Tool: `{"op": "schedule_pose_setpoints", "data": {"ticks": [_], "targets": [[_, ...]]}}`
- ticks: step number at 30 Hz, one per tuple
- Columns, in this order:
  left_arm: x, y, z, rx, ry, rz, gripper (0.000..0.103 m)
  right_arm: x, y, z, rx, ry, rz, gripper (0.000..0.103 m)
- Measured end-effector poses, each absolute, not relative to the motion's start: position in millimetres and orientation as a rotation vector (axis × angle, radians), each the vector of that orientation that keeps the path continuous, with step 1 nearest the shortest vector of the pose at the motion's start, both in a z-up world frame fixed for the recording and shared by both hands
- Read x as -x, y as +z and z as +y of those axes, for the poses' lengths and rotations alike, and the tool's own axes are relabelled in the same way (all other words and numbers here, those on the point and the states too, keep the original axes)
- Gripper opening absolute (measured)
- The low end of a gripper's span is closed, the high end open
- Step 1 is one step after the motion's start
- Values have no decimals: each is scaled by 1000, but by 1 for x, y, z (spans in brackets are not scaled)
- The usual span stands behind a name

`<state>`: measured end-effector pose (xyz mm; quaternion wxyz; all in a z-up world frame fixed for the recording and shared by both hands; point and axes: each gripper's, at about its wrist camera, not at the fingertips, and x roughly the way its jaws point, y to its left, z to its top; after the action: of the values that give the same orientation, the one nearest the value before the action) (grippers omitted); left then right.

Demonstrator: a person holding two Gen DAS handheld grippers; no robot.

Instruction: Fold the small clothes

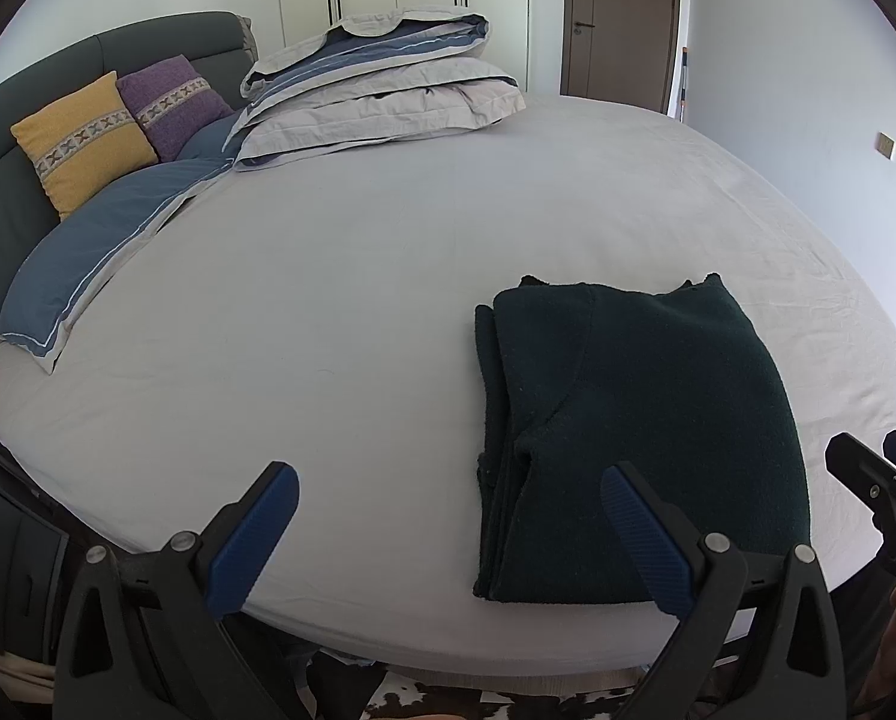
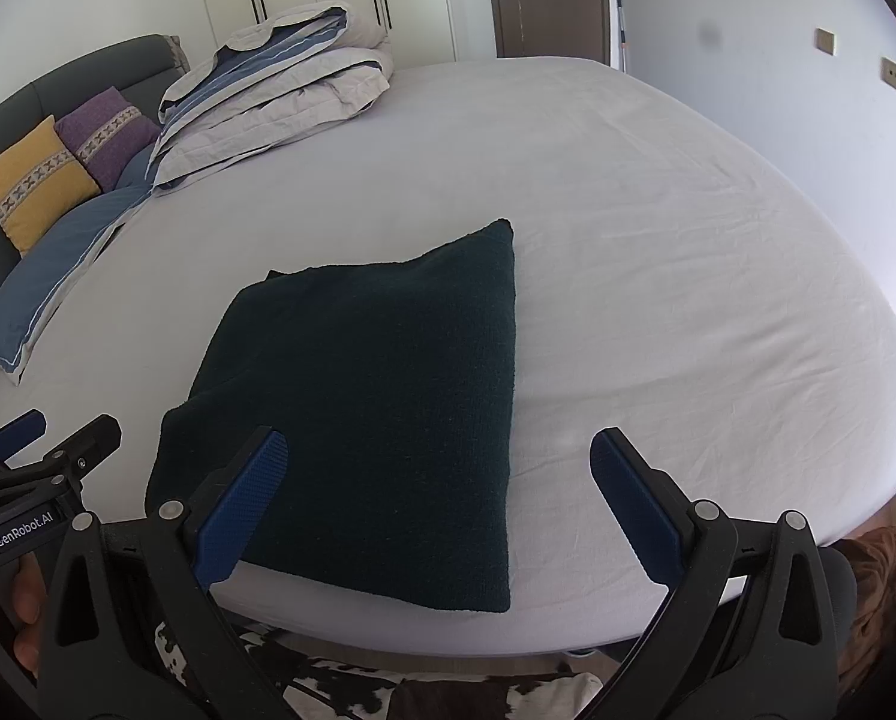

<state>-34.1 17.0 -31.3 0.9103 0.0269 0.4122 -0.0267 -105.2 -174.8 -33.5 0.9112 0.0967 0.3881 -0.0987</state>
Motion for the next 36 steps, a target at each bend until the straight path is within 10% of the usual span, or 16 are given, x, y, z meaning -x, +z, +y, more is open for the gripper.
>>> {"op": "schedule_pose_setpoints", "data": {"ticks": [36], "targets": [[31, -40, 15, -58, -82, 892, 103, 103, -32, -175, -195, -197, 802, 103]]}}
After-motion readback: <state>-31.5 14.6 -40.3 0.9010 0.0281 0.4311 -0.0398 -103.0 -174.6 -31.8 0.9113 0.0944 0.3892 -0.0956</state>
